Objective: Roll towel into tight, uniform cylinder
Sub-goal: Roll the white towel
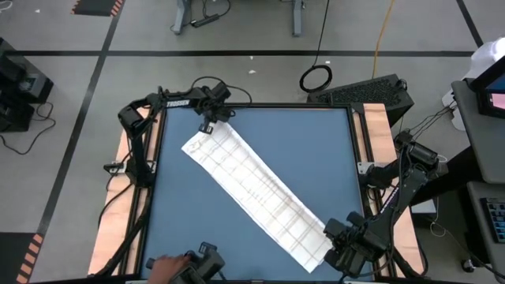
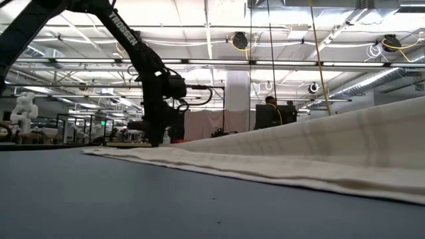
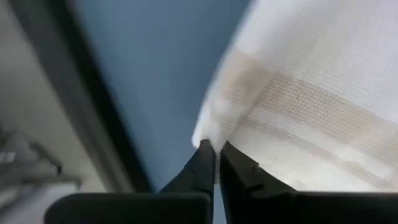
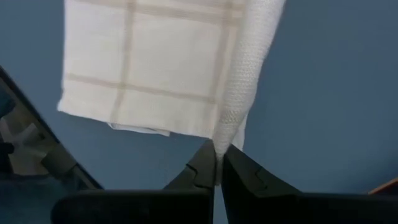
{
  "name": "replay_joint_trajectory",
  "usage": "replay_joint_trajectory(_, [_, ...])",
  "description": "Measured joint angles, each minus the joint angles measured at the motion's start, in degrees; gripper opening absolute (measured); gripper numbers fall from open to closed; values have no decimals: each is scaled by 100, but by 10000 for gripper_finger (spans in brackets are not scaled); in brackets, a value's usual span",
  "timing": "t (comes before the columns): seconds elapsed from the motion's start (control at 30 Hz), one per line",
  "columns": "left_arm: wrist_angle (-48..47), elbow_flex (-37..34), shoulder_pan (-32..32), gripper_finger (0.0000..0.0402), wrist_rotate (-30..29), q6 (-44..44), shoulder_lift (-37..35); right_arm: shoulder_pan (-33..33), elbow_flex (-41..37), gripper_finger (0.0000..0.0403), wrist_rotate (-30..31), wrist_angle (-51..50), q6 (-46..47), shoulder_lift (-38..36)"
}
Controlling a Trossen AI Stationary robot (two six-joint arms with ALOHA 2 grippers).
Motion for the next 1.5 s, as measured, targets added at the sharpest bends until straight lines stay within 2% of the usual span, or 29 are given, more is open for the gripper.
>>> replay_joint_trajectory(0.1, [-36,24,-47,11,-241,-172,-249,0,0,6,-3,-166,150,0])
replay_joint_trajectory(0.33, [-316,22,-112,11,-335,-275,-921,2,406,6,-9,-505,568,-4])
replay_joint_trajectory(0.57, [-1014,22,-117,11,-324,-524,-1414,0,522,6,5,-183,1036,-4])
replay_joint_trajectory(0.73, [-1603,20,-148,11,-312,-797,-1508,-21,522,6,53,149,1299,-4])
replay_joint_trajectory(1.07, [-2264,20,-144,11,-341,-1218,-1506,-127,533,6,662,921,1309,41])
replay_joint_trajectory(1.5, [-2669,-52,-87,11,-349,-1368,-1506,-236,533,9,421,1675,987,585])
